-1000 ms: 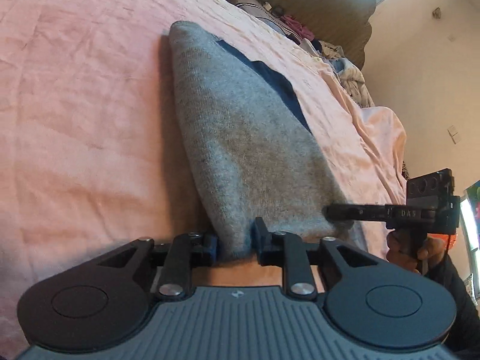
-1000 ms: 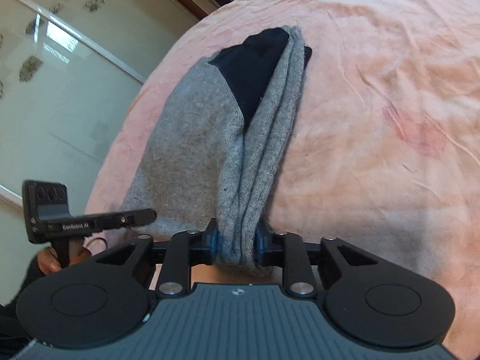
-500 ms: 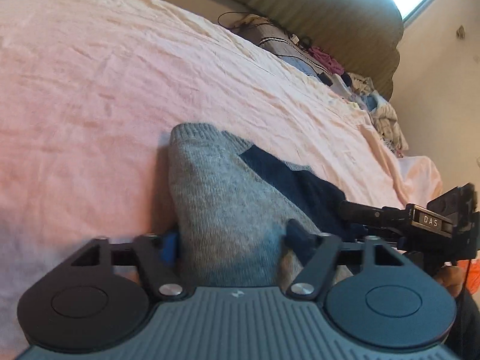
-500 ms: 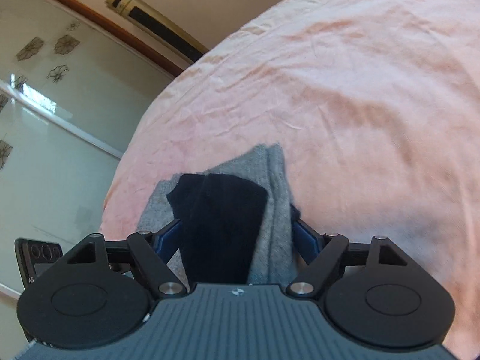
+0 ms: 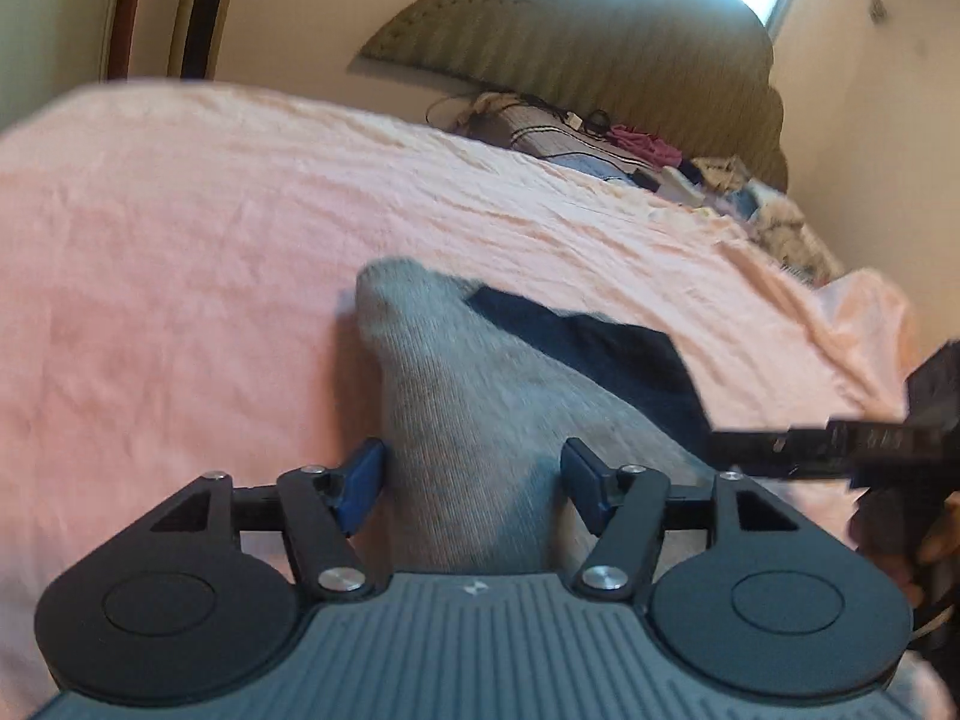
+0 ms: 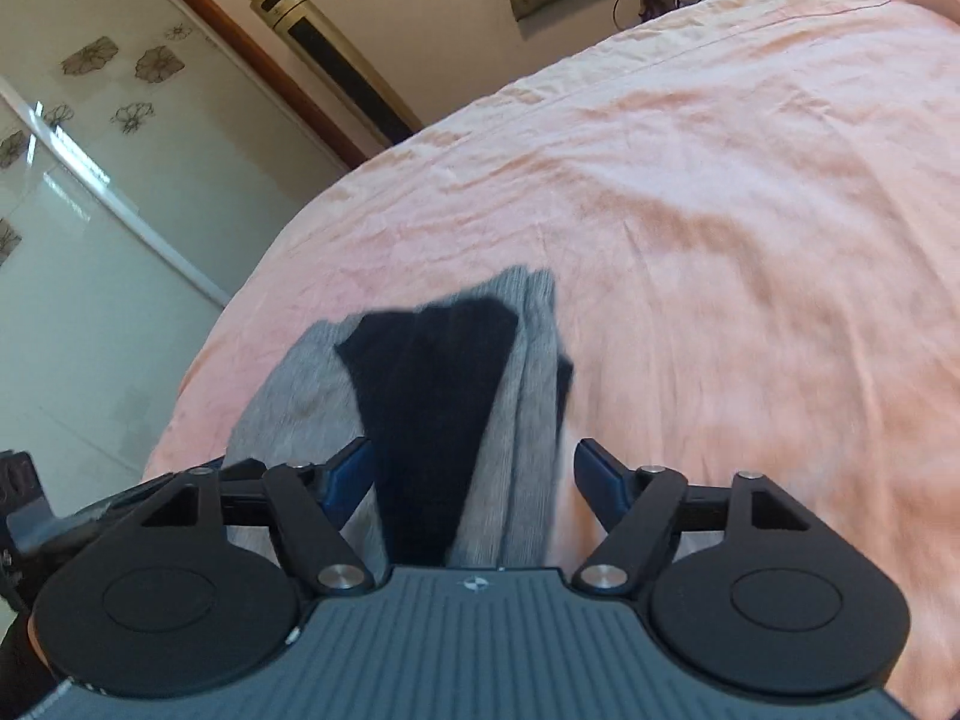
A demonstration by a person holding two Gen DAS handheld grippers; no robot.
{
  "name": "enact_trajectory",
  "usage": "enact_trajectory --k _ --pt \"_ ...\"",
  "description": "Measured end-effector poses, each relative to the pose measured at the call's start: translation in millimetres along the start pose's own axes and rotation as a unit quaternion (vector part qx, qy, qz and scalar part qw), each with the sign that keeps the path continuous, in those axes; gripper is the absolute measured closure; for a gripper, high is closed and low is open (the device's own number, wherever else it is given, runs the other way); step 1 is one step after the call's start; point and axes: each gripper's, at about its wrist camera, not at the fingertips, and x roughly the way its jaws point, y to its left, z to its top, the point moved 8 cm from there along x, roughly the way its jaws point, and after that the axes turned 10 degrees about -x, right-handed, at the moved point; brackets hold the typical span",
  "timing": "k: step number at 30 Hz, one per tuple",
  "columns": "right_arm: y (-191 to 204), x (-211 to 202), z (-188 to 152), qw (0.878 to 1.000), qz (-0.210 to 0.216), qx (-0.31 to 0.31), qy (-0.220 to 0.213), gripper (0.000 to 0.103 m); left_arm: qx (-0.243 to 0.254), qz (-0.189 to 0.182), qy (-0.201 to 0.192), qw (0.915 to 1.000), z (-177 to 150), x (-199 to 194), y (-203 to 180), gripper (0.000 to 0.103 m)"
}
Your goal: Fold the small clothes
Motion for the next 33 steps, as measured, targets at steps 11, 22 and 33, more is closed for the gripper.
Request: enact_trajectory --k 11,22,33 --pt "22.3 -19.1 -51.5 0.998 -0.016 -0.053 0.021 0.081 0.062 0.025 0.038 0.9971 -44.4 -7.2 0.3 0.077" --pt "32.3 -40.6 -82.1 0.998 0.041 0.007 0.036 0.062 -0.078 -0.056 0.076 0.9925 -82.7 -41.0 16.9 0.061" --pt "53.4 -80.2 -42.1 0.993 -0.048 -0.079 -0.066 0.028 0.047 0.043 -0.051 0.9966 -60.8 -88.4 -6.6 0.057"
